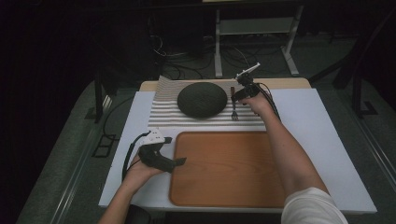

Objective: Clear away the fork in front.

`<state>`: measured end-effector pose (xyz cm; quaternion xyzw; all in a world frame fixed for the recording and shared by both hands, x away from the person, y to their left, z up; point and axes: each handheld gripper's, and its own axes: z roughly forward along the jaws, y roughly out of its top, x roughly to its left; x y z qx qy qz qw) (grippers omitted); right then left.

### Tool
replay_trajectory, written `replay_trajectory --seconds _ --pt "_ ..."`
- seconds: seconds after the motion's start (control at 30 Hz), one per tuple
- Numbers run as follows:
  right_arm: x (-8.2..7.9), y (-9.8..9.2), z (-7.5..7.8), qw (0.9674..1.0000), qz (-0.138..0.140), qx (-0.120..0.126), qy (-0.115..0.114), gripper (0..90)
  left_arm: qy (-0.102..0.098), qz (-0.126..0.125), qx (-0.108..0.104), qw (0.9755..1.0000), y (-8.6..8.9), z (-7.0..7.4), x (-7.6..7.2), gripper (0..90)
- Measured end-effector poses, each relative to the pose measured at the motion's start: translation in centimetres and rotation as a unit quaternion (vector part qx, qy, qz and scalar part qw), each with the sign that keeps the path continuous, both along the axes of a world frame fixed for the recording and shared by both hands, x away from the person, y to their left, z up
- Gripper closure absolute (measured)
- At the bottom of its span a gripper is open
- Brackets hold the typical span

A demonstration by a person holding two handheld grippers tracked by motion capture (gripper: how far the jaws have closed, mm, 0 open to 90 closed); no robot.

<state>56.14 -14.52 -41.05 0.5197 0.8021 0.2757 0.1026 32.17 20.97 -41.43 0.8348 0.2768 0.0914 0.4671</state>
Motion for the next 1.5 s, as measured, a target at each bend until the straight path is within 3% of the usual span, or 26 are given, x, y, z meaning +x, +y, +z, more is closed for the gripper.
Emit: replay_trajectory --seconds 0.23,0.6,0.9,1.33,1.4,1.5 --pt "1.3 0.5 -1.1 0.9997 -0.006 -0.010 0.021 51.7 0.001 -0.001 -0.001 1.0000 0.0 -0.1 0.0 0.0" --pt "2.2 1.2 -2.2 0.9992 -0.007 -0.016 0.036 59.2 0.001 -0.001 -0.001 1.0000 0.0 -0.1 0.1 0.0" --pt "2.1 1.3 -2.2 0.9991 -0.007 -0.019 0.037 64.4 0.001 -0.003 0.000 1.0000 0.0 -0.1 0.2 0.0" --pt "2.1 0.9 -2.1 0.9983 -0.013 -0.041 0.039 71.5 0.000 -0.004 0.001 1.0000 -0.1 -0.1 0.2 0.0" --pt "1.9 1.4 -2.1 0.9974 0.004 -0.068 0.026 70.5 0.000 -0.004 0.002 1.0000 -0.1 -0.1 0.2 0.0" --pt "1.9 1.5 -2.1 0.9971 0.004 -0.073 0.023 70.7 0.000 -0.004 0.002 1.0000 -0.1 -0.1 0.2 0.0"
